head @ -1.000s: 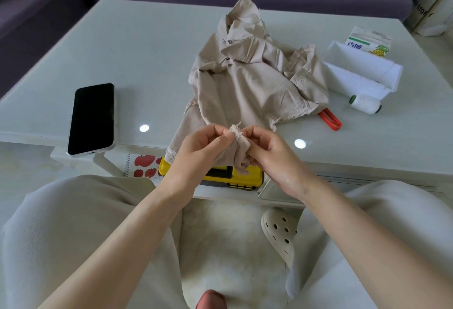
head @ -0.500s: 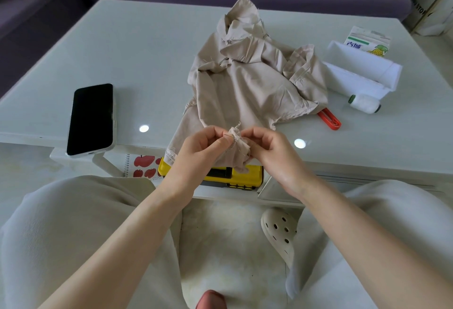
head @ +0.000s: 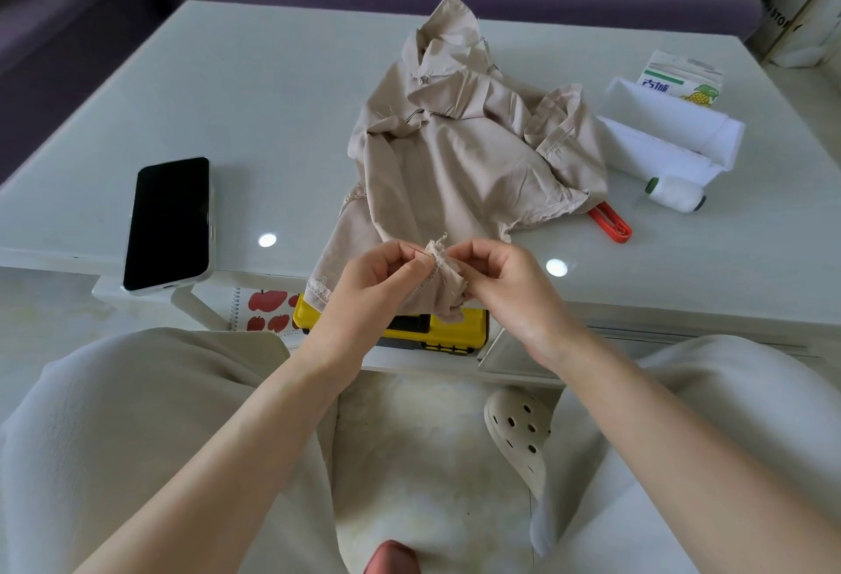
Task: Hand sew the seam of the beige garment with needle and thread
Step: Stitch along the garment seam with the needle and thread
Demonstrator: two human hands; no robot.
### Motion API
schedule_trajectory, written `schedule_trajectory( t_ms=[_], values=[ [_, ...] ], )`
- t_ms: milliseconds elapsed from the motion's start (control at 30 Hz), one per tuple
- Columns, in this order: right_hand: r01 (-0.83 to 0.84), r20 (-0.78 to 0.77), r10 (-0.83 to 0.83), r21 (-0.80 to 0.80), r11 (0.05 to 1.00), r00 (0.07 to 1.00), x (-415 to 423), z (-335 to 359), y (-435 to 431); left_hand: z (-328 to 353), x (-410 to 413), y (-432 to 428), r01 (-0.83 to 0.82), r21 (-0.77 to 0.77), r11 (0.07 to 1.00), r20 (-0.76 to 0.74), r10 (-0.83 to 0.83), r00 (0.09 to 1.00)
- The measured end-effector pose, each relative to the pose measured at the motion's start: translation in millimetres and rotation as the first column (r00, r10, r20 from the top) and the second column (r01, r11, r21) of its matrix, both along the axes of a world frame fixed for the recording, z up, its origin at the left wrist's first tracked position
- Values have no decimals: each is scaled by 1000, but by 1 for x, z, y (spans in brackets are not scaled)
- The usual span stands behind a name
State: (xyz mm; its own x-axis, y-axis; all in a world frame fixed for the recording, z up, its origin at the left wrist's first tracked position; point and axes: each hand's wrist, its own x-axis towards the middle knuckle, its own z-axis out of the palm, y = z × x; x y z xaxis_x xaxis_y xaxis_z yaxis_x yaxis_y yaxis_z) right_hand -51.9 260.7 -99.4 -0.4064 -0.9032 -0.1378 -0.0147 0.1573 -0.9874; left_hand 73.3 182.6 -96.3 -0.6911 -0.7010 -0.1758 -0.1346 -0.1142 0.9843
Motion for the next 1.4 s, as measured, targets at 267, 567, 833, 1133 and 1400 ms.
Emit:
schedule_trajectory(
  t_ms=[267,567,833,1133,1400],
  values=[
    [23,-340,-101,-227,974,935,-4,-4,5,-3,0,-2,-119,7,993,101,117,988],
    [-48,-493,-96,-271,961,865,1,-11,1,-2,-2,3,-19,-42,999,122,24,992],
    [-94,-159,41,-336,937,986,3,-5,5,-5,-4,0,-15,-145,989,104,31,994],
    [5,166,59,-363,932,984,7,3,10,-13,-4,-6,-144,-195,970,115,168,979],
    [-58,-13,60,104,993,998,19,-22,28,-4,0,-6,-248,-78,966,5,250,968]
  ],
)
